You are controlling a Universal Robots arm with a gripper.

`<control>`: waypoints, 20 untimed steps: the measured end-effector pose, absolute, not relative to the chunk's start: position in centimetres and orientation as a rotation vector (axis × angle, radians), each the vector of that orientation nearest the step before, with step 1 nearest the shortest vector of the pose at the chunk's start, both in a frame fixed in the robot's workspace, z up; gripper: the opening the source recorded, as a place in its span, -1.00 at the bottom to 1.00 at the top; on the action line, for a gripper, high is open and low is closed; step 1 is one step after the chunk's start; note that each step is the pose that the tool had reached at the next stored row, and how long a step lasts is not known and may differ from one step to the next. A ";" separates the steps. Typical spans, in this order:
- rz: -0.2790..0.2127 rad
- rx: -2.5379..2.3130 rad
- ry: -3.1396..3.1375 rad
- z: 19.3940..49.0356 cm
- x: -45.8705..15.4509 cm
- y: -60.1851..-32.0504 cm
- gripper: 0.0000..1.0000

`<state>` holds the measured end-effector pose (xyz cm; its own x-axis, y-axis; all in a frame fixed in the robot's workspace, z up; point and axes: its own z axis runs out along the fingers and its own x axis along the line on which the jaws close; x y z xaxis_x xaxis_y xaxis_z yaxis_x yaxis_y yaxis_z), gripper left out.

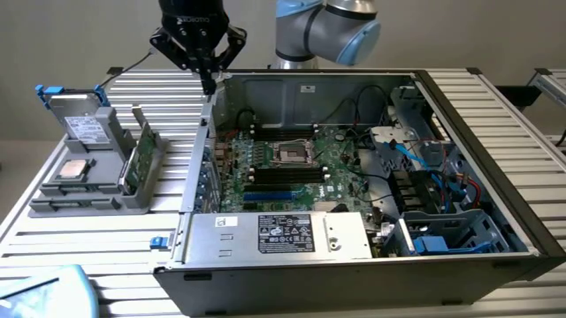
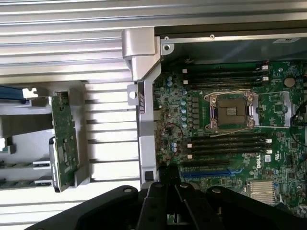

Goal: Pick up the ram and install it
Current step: 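Reach for the ram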

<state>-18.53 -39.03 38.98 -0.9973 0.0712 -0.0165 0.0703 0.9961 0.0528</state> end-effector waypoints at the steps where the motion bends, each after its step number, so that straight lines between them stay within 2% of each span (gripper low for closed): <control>1: 0.082 0.111 3.120 38.9 -19.0 -39.0 -0.79; 20: 0.098 0.111 3.122 37.9 -27.6 -38.3 -0.79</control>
